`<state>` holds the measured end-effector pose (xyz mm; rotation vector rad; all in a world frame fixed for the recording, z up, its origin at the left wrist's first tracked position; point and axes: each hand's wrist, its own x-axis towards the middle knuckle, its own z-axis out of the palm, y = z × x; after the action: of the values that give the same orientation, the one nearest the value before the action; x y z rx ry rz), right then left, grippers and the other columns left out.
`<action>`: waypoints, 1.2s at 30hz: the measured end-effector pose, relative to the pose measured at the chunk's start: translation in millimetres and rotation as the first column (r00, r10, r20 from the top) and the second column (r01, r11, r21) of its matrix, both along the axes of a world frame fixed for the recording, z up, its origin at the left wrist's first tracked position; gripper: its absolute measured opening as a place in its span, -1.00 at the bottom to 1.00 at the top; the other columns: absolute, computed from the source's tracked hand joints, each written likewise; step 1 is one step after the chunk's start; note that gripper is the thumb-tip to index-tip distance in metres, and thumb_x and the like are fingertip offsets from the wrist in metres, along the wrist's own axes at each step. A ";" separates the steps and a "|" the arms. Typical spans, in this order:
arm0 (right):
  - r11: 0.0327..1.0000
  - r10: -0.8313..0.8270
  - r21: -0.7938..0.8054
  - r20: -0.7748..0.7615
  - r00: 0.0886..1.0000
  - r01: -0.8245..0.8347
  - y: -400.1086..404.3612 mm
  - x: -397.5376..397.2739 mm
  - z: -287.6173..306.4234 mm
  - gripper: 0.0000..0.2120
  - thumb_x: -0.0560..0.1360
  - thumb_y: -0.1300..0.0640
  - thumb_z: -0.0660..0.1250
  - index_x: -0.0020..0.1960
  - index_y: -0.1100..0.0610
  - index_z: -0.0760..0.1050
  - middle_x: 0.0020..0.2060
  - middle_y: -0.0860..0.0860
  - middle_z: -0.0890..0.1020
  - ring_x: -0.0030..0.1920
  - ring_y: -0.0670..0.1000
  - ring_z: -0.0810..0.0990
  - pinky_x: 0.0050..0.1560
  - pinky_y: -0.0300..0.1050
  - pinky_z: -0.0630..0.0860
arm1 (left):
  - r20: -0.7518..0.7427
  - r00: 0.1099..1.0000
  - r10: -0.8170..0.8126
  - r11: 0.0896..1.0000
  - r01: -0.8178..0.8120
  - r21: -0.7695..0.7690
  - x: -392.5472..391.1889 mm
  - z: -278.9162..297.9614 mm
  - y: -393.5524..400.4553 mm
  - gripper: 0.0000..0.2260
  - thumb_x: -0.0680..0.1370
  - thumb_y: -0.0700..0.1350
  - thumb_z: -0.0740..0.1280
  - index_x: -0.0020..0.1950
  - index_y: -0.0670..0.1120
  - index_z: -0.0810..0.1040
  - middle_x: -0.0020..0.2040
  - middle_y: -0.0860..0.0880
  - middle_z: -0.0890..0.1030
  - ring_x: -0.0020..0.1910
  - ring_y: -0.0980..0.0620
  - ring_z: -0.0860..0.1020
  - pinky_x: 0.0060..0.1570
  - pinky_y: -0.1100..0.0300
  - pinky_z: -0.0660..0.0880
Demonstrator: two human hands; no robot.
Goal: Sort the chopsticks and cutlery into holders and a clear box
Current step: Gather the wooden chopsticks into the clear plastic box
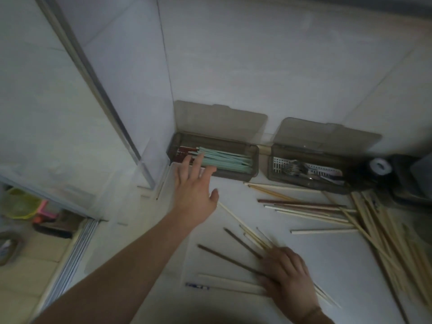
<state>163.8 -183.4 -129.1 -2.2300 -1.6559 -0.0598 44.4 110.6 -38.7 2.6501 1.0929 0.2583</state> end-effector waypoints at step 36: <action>0.790 -0.492 -0.404 0.030 0.870 0.461 5.9 49.4 75.8 -0.91 0.54 0.09 0.23 -0.07 -0.01 0.52 -0.15 -0.02 0.60 -0.04 0.07 0.47 -0.24 -0.14 0.29 | -0.082 0.992 -0.092 0.980 0.076 -0.184 -95.6 15.7 -141.0 -0.62 0.63 0.21 0.10 0.34 0.10 0.48 0.14 0.12 0.60 0.08 0.10 0.59 0.07 0.20 0.53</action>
<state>213.3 -177.5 -53.3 -2.8768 -1.0889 0.2599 -51.2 -30.3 -23.0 2.5583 0.9769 0.0211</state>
